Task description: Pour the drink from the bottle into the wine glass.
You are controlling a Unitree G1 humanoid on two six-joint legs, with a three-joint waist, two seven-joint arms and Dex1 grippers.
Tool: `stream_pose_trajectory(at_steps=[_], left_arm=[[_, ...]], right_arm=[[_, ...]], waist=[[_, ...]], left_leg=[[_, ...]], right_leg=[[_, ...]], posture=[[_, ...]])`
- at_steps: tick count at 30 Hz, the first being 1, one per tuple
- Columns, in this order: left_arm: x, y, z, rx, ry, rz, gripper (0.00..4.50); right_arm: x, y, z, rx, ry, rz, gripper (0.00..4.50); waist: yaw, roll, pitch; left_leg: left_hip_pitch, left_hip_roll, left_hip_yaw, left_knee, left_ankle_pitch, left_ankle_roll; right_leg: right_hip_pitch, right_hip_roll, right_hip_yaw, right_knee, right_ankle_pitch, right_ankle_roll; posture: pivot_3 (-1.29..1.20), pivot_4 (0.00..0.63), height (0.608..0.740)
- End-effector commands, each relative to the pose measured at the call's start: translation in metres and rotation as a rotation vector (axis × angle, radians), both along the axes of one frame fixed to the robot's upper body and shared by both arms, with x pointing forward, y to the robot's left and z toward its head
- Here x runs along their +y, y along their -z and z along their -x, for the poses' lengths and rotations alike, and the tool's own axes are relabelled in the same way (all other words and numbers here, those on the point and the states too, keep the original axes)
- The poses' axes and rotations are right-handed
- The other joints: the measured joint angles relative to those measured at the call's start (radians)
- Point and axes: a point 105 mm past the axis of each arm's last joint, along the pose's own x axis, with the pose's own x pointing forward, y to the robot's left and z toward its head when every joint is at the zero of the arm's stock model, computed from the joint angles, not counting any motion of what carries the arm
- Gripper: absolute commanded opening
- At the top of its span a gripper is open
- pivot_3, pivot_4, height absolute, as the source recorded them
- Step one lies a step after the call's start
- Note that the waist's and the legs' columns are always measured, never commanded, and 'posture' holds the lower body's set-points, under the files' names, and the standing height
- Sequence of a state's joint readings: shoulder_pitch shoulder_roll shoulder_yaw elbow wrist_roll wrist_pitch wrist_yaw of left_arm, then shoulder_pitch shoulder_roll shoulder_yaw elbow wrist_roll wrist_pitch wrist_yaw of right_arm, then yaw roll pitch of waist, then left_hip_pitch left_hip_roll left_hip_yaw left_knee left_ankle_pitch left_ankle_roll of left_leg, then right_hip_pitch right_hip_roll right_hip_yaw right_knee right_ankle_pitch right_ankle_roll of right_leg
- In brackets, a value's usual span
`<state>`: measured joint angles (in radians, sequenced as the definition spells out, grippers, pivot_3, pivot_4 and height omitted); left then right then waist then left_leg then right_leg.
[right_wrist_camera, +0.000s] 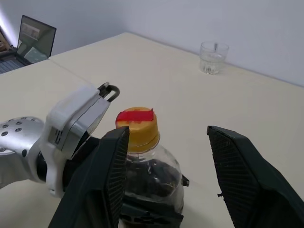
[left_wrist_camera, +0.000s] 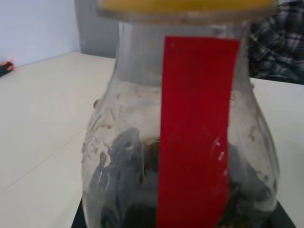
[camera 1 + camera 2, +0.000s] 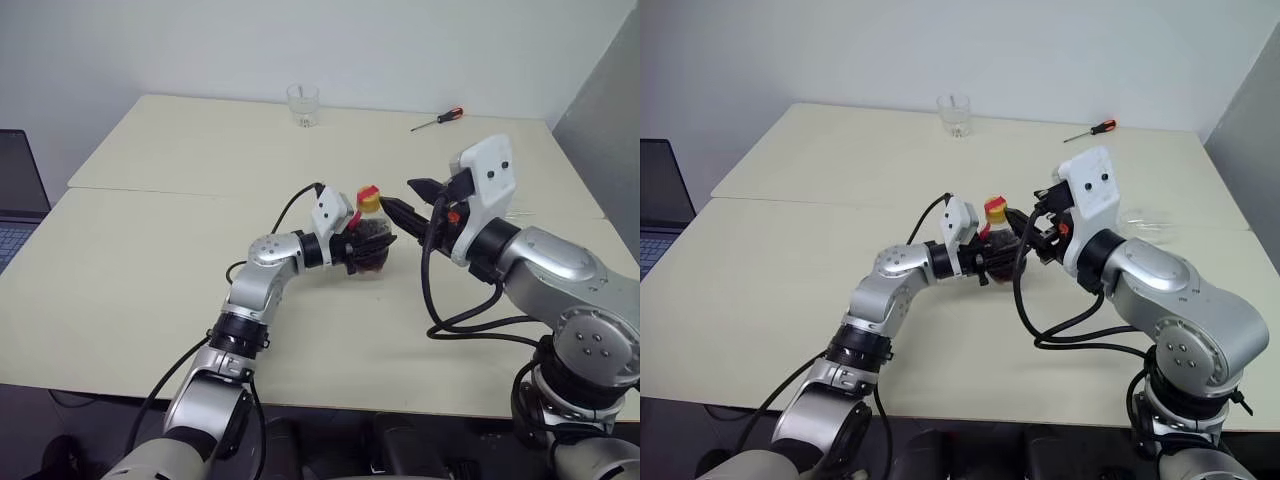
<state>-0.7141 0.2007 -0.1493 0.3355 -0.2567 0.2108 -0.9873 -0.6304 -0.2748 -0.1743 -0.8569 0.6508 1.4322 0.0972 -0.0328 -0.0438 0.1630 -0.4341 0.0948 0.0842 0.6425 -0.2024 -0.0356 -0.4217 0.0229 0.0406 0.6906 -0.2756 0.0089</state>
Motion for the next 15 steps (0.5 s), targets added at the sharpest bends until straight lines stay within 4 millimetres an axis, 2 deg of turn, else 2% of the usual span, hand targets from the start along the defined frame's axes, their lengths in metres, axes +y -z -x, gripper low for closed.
stream_pose_trajectory(at_steps=[1,5,10,15], left_arm=[[0.0,-0.01,0.001,-0.053,0.066,-0.025,1.53],[0.001,-0.009,-0.004,-0.072,0.065,-0.052,1.53],[-0.004,-0.007,-0.004,-0.074,0.094,-0.059,1.51],[-0.009,-0.003,-0.002,-0.077,0.122,-0.071,1.48]], right_arm=[[-0.004,-0.001,0.006,-0.016,0.055,-0.003,2.79],[-0.006,0.002,0.003,0.016,0.127,-0.056,2.79],[0.008,0.005,0.005,0.047,0.138,-0.102,2.79],[0.012,0.009,0.004,0.069,0.154,-0.116,2.79]], waist=[[0.0,0.0,0.0],[0.001,0.0,0.0],[0.001,0.0,0.0],[0.0,0.0,0.0]], left_leg=[[0.0,0.0,0.0,0.0,0.0,0.0],[0.0,0.0,0.0,0.0,0.0,0.0],[0.0,0.0,0.0,0.0,0.0,0.0],[-0.001,0.0,0.0,-0.001,0.0,0.0]], right_leg=[[0.0,0.0,0.0,0.0,0.0,0.0],[0.0,0.0,0.0,0.0,0.0,0.0],[0.0,0.0,0.0,-0.001,0.0,0.0],[0.0,0.0,0.0,-0.002,-0.001,-0.001]], posture=[[0.0,0.15,0.74],[0.0,0.15,0.74],[0.0,0.15,0.74],[0.0,0.15,0.74]])
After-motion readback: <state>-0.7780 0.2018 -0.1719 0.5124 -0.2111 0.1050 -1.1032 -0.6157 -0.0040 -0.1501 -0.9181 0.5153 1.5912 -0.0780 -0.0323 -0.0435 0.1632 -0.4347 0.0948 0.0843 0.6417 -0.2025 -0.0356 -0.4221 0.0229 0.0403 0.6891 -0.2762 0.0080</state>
